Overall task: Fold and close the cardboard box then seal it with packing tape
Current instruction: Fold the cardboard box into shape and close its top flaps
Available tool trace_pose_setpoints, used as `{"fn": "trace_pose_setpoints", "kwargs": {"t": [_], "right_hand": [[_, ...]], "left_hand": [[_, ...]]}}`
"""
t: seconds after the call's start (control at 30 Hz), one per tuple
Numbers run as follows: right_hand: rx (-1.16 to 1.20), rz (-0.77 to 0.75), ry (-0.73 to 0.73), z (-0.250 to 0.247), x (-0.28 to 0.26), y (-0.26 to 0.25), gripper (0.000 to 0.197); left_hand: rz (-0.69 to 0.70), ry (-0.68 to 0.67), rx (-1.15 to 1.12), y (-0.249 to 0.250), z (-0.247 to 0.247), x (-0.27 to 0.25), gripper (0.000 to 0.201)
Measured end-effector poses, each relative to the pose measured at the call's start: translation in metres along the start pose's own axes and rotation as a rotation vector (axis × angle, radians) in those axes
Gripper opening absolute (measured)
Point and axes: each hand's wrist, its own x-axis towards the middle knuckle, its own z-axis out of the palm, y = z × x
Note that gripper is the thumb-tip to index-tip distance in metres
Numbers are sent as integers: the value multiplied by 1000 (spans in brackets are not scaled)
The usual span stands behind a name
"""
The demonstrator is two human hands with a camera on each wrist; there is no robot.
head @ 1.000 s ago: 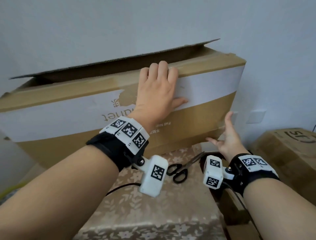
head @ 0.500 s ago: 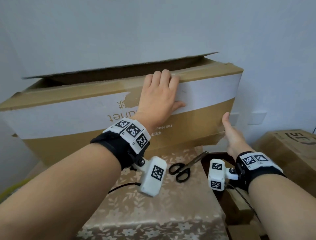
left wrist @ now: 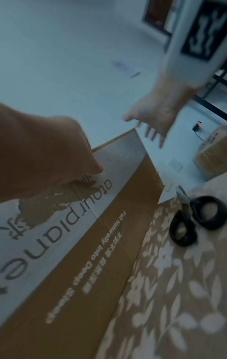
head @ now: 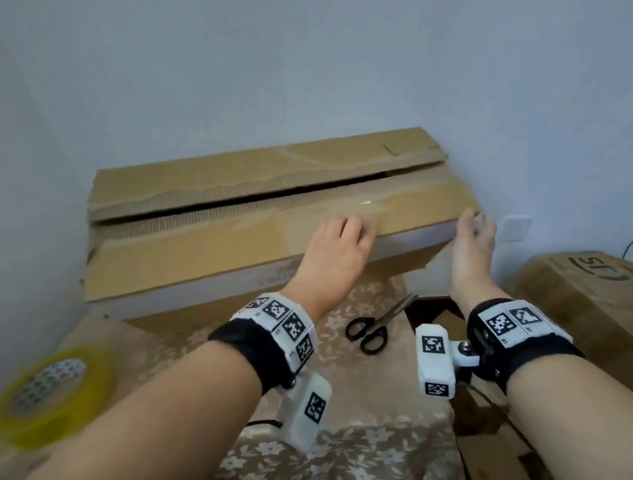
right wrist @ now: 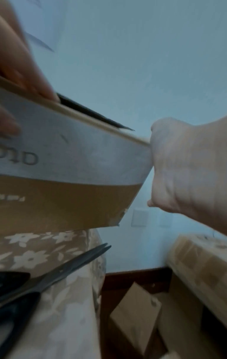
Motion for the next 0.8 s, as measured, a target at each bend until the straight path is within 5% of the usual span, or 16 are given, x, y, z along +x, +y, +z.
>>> {"fn": "trace_pose_setpoints", "kwargs": {"t": [0.1,0.23,0.37,0.47,0.53,0.63,0.73,0.8], "right_hand": [[-412,-344,-123,4,-22,-23,68],[-945,-617,-350,35,-42,-39,53],[-1015,-729,-558,80,-68,-63,48],[-1078,-861,-408,115,-91,-77,40],[-1113,-929,-358,142,-106,-82,44],[-1132,-920,-505,177,-119,-90,94],[-1171,-789,-728,195,-117,-86,60],[-1197,-788,-725,196,-114,-78,55]], "left_hand": [[-79,-86,-72,-7,-3,3,45],[-69,-154,-108,-32,-14,5,31],[-43,-107,-121,-73,-18,-27,30],[-58,60,29,-117,-25,-65,31],[-227,135,97,-152,-27,-93,37],[-587,-102,26,-203,-35,-123,93],[-790,-373,-261,-233,-27,-140,97],[-809,-320,-493,-236,-18,-147,87]]}}
